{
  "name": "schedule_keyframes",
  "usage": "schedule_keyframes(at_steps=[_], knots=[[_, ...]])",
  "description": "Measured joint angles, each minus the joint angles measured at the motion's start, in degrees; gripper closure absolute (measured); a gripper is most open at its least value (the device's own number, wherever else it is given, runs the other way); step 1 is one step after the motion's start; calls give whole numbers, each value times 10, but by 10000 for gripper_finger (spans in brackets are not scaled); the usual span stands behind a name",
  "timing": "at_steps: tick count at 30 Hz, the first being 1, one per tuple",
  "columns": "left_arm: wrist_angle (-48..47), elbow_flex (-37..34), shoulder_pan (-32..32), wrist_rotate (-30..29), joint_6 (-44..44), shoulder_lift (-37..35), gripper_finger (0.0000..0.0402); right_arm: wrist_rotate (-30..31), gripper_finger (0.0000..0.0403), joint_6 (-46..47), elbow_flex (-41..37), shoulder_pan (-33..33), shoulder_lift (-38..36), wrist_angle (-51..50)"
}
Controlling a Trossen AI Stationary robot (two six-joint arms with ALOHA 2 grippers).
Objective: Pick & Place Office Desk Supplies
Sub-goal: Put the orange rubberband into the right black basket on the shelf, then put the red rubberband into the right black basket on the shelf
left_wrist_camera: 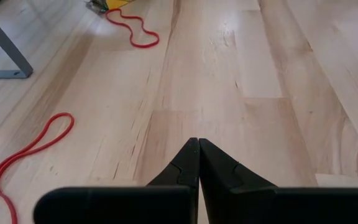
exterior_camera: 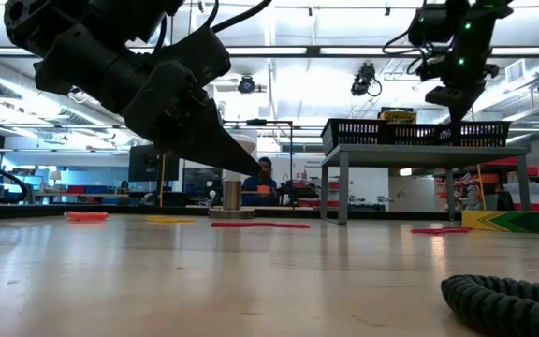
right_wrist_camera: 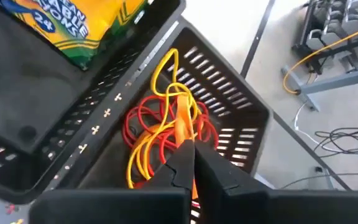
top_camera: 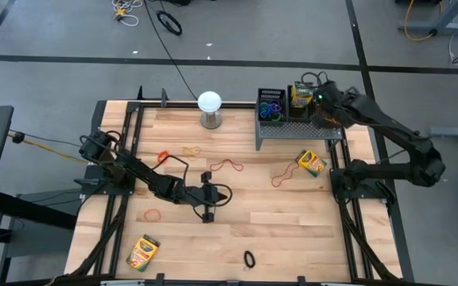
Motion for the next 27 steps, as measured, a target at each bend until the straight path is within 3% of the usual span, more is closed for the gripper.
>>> schedule_keyframes(at_steps=[10, 14, 18, 24, 27], knots=[[14, 0, 0, 0, 1, 0, 394, 52, 282, 1, 0, 8, 3, -15], [94, 0, 7, 0, 80, 0, 394, 23, 256, 9, 0, 24, -25, -43], [171, 0, 11, 0, 128, 0, 394, -48, 277, 25, -4, 63, -66, -57], [229, 0, 11, 0, 129, 0, 394, -119, 378, 45, -61, 177, -155, 26], [228, 0, 11, 0, 129, 0, 394, -126, 393, 59, -108, 244, -189, 80]])
